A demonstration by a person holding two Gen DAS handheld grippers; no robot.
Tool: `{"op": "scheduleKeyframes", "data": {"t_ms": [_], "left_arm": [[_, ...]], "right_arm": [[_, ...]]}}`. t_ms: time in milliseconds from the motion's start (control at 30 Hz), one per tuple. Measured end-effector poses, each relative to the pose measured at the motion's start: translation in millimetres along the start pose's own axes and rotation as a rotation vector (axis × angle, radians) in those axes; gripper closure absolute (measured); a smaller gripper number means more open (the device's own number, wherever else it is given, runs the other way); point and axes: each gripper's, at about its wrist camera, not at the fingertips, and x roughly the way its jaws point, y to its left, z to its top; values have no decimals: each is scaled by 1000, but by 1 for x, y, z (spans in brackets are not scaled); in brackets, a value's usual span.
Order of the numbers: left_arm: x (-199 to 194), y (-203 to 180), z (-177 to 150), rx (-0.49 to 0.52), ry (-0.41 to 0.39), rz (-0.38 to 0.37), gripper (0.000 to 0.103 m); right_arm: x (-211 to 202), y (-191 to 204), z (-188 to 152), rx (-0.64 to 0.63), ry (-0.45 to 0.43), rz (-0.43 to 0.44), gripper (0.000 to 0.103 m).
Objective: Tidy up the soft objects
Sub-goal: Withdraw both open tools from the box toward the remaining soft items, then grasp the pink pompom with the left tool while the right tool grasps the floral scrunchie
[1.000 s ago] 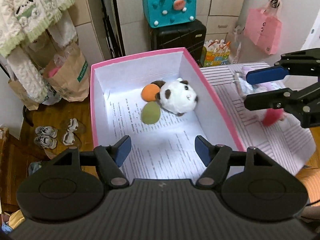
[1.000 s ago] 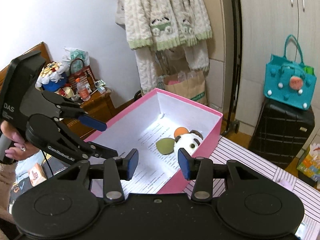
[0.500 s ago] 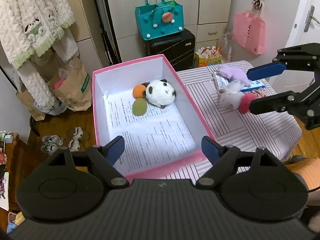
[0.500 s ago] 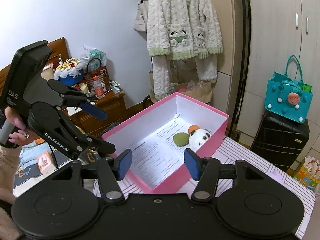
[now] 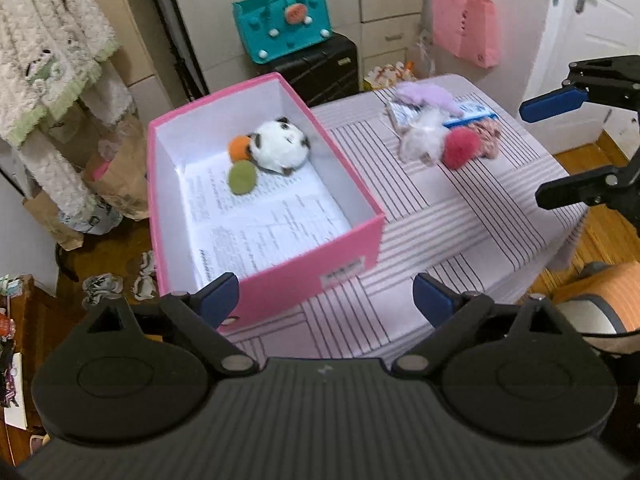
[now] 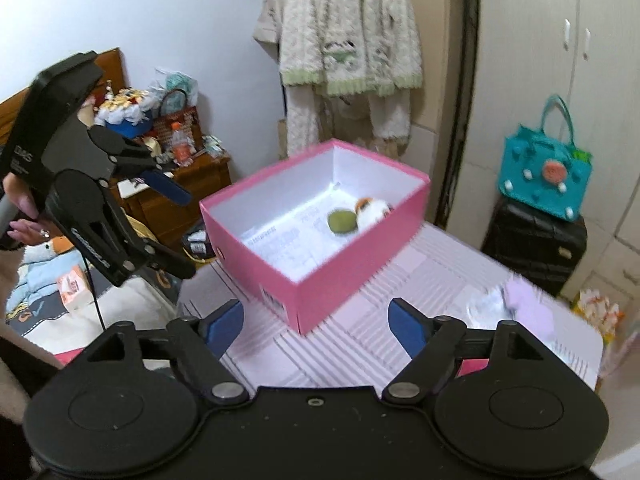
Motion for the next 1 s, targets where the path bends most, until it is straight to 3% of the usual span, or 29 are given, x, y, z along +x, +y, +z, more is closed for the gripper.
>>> {"op": "scheduleKeyframes", "data": {"t_ms": [233, 500, 700, 1000], "left_arm": [[15, -18, -12, 27, 22, -57, 7], [37, -52, -21, 75, 25, -138, 9], [50, -84, -23, 141, -74, -138, 10], [77, -113, -4, 123, -216, -204, 11]], "right_arm": [[6, -10, -37, 71, 79, -29, 20], [9, -25, -80, 141, 86, -39, 20], [17, -49, -113, 201, 22, -75, 20], [30, -83, -144, 181, -97, -199, 20]]}}
